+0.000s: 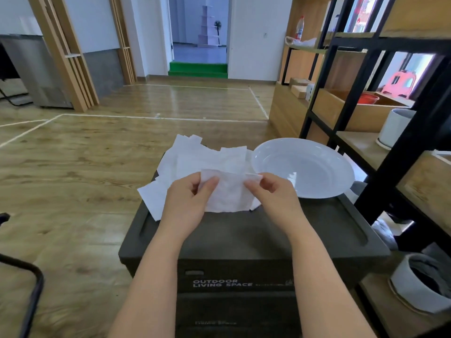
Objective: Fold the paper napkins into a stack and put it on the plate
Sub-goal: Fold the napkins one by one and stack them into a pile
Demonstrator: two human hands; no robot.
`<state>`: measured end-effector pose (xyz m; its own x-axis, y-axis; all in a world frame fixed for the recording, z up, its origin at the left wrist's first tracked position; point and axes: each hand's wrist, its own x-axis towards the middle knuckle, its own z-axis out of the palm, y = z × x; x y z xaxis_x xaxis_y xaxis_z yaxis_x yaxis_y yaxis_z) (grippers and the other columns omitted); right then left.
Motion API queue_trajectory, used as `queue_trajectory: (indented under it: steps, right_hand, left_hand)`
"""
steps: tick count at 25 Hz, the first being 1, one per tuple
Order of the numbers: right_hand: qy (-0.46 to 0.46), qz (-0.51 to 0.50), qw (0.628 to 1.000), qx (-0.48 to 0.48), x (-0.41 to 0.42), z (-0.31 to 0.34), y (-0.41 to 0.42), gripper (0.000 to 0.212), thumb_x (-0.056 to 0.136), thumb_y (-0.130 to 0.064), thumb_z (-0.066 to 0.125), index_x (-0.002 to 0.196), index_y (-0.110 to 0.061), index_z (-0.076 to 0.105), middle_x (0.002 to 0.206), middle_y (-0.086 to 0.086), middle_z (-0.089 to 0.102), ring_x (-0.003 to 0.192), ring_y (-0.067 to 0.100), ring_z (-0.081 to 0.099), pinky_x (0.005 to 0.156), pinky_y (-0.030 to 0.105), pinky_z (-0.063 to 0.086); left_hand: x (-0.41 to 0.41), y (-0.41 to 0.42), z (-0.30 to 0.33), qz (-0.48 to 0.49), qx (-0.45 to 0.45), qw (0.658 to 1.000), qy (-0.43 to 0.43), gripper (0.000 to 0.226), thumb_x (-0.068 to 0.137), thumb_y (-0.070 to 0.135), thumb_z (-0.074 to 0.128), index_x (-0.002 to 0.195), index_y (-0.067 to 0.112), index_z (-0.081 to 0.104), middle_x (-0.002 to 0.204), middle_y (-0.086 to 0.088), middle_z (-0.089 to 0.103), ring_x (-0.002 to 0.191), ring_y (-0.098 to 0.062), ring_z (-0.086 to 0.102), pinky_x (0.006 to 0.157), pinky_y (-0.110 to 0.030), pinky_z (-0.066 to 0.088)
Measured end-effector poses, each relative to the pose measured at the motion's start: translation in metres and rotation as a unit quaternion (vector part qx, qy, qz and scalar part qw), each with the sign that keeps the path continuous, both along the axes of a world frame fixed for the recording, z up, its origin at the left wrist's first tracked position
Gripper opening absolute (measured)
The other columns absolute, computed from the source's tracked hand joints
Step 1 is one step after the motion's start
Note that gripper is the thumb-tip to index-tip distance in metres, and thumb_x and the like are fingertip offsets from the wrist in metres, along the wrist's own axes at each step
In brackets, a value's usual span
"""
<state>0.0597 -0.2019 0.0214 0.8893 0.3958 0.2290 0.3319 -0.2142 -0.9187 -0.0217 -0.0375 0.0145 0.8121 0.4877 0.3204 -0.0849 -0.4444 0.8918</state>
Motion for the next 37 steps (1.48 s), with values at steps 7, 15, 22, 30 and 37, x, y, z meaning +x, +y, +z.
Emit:
queue_trajectory:
  steps: [7,15,22,30,37]
  right_hand:
    - [0.059,-0.087,0.971,-0.213,-0.007,-0.022,-0.021,0.039,0.084,-0.037,0.065,0.056,-0.014,0.053,0.057,-0.007,0.049,0.053,0.007,0.045,0.050,0.020,0.032]
    - [0.020,-0.177,0.935,-0.307,-0.008,-0.027,-0.012,0.027,0.081,-0.045,0.067,0.090,-0.022,0.055,0.078,-0.012,0.051,0.067,0.003,0.046,0.050,0.019,0.030]
    - [-0.053,-0.071,0.944,-0.317,-0.019,-0.029,0.004,0.026,0.088,-0.028,0.061,0.114,-0.029,0.061,0.109,-0.005,0.054,0.091,0.008,0.050,0.069,0.017,0.037]
    - [-0.034,-0.042,0.939,-0.339,-0.015,-0.033,0.002,0.030,0.091,-0.032,0.055,0.120,-0.038,0.060,0.097,-0.011,0.043,0.074,0.001,0.044,0.056,0.010,0.028]
    - [-0.057,-0.106,0.963,-0.242,-0.021,-0.026,0.008,0.019,0.088,-0.030,0.062,0.107,-0.034,0.063,0.083,-0.016,0.049,0.073,-0.003,0.047,0.059,0.005,0.029]
  left_hand:
    - [-0.004,-0.019,-0.021,0.065,0.133,0.967,0.205,0.051,0.084,0.041,0.063,0.053,0.014,0.033,0.052,-0.002,0.034,0.047,-0.015,0.033,0.046,-0.027,0.022]
    - [-0.009,-0.016,-0.022,0.108,0.174,0.959,0.198,0.040,0.080,0.043,0.070,0.113,0.031,0.050,0.074,0.014,0.050,0.072,-0.007,0.052,0.058,-0.024,0.038]
    - [-0.007,-0.022,-0.030,-0.056,0.225,0.945,0.231,0.043,0.082,0.039,0.068,0.123,0.034,0.059,0.112,0.010,0.046,0.103,-0.008,0.048,0.084,-0.019,0.034]
    - [-0.015,-0.004,-0.021,0.156,0.242,0.941,0.179,0.048,0.077,0.041,0.071,0.120,0.029,0.053,0.123,0.002,0.048,0.112,-0.019,0.043,0.081,-0.024,0.032]
    - [-0.020,0.028,-0.031,0.302,0.232,0.902,0.204,0.034,0.081,0.036,0.066,0.110,0.020,0.058,0.119,-0.007,0.054,0.108,-0.029,0.041,0.087,-0.034,0.032]
